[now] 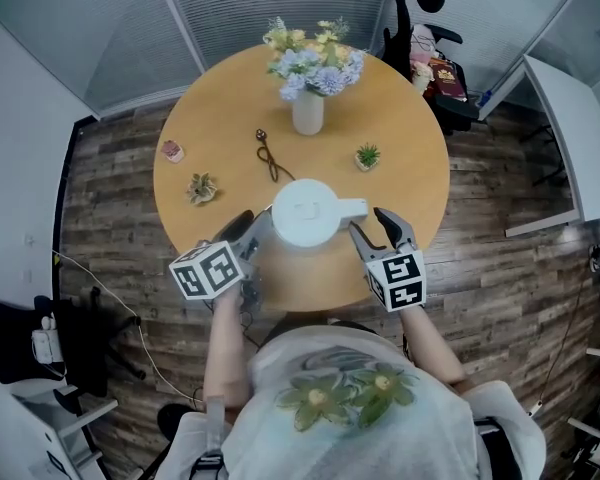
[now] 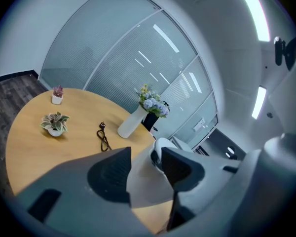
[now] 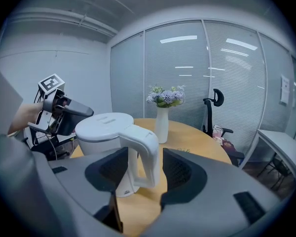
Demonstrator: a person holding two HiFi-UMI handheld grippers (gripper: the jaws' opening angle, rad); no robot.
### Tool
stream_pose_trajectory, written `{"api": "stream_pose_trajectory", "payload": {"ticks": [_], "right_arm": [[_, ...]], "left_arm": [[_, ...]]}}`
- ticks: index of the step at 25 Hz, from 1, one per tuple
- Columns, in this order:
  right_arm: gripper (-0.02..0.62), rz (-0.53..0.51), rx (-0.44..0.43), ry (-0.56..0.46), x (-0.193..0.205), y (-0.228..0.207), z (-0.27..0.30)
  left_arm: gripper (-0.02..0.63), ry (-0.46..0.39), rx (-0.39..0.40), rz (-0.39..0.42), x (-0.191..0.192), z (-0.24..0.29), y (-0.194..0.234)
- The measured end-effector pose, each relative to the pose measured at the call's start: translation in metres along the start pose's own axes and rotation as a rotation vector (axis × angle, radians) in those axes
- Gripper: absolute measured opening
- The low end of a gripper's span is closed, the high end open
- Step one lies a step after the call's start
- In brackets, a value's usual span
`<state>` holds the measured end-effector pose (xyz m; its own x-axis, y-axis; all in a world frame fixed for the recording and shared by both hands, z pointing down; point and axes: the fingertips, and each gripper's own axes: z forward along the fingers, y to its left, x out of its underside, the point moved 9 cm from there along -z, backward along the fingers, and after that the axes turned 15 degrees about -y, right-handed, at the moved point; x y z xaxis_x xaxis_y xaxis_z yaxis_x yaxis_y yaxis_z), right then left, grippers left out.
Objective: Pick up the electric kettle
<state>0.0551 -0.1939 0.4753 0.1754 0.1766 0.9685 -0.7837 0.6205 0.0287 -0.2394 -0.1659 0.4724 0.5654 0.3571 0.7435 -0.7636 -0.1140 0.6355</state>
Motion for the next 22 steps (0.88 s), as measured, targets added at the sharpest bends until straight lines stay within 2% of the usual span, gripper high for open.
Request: {"api": "stream_pose_trajectory", "payload": {"ticks": [5,9,17,22], "right_arm": [[0.232,-0.032,0.015,0.017,0.006,0.005,0.007],[0.232,-0.051,0.026,0.037,0.012,0.008,0.009],[0.230,-0.050,0.049,0.045,0.016,0.009,0.021],[0.221,-0.074,0.054,0.061,0.020,0.010,0.026]], "left_arm": [[0.167,0.027,0.005,-0.009,0.004,0.003,0.003],[0.153,0.033,0.021,-0.066,0.006,0.002,0.005],[0.150,0.085,0.036,-0.061,0.002,0.008,0.006],[0.141,0.095,0.066,-0.107,0.003,0.008,0.008]]}}
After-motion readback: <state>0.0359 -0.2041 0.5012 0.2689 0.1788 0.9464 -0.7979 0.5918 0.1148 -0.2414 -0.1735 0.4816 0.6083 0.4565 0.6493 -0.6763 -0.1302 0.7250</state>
